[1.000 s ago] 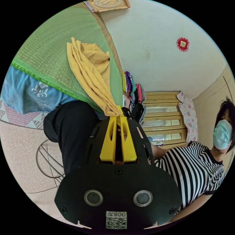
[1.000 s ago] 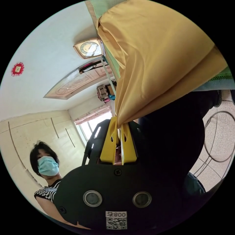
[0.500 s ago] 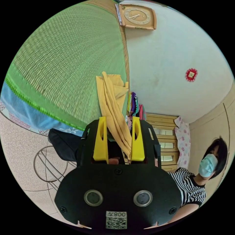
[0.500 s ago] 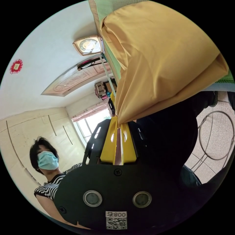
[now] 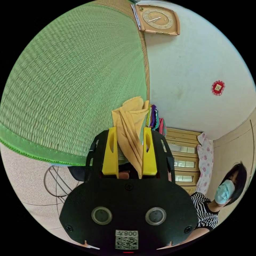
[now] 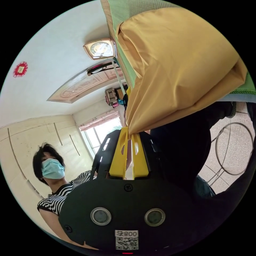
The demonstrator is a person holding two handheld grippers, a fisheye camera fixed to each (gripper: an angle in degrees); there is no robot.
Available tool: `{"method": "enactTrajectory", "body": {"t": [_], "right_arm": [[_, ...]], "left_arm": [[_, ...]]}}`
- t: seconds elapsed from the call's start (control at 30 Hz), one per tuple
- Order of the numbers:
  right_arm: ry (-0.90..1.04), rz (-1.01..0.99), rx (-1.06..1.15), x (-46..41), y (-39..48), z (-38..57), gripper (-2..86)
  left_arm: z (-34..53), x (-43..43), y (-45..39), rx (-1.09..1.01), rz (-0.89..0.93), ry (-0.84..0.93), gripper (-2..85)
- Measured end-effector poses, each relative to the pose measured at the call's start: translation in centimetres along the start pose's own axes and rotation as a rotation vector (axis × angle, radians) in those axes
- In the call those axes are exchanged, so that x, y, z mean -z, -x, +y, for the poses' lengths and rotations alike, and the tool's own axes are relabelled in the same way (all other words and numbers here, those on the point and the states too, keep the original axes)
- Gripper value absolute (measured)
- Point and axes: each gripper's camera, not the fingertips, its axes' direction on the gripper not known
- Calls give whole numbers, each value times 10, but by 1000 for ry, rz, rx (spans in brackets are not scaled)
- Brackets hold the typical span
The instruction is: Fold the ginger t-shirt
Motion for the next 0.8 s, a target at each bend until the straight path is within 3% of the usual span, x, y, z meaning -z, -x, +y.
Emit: {"method": "enactTrajectory", "body": {"t": [0.4, 0.8], "right_arm": [[-9, -37, 30, -21, 14, 6, 4], [-16, -42, 26, -49, 17, 25, 5]], "left_arm": [[33, -13, 6, 84, 196, 13, 136], [17, -32, -19, 70, 144, 16, 139]]}}
